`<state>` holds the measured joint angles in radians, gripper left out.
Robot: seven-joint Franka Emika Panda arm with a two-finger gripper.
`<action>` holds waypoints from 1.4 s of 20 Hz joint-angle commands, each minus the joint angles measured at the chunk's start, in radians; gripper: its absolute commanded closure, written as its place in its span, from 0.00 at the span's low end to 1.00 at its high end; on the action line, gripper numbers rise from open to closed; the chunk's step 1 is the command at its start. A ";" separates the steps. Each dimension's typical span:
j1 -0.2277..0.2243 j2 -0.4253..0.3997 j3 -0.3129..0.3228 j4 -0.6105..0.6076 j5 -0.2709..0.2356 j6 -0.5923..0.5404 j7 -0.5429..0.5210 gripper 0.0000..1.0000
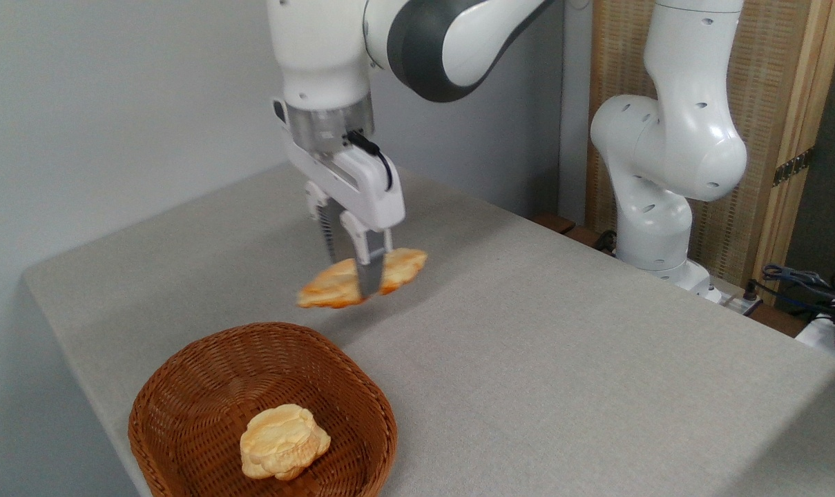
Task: Put bread into the basket
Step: 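Lift the gripped bread up off the table, then carry the bread over the wicker basket and lower it inside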
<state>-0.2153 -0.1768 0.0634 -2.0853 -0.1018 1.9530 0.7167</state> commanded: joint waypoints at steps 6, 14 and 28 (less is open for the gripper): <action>-0.001 0.089 0.026 0.037 -0.012 0.403 -0.011 0.38; 0.001 0.194 0.035 0.053 -0.010 0.609 -0.013 0.00; 0.002 0.203 0.036 0.054 -0.009 0.603 -0.025 0.00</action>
<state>-0.2104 0.0297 0.0939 -2.0432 -0.1018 2.5573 0.7162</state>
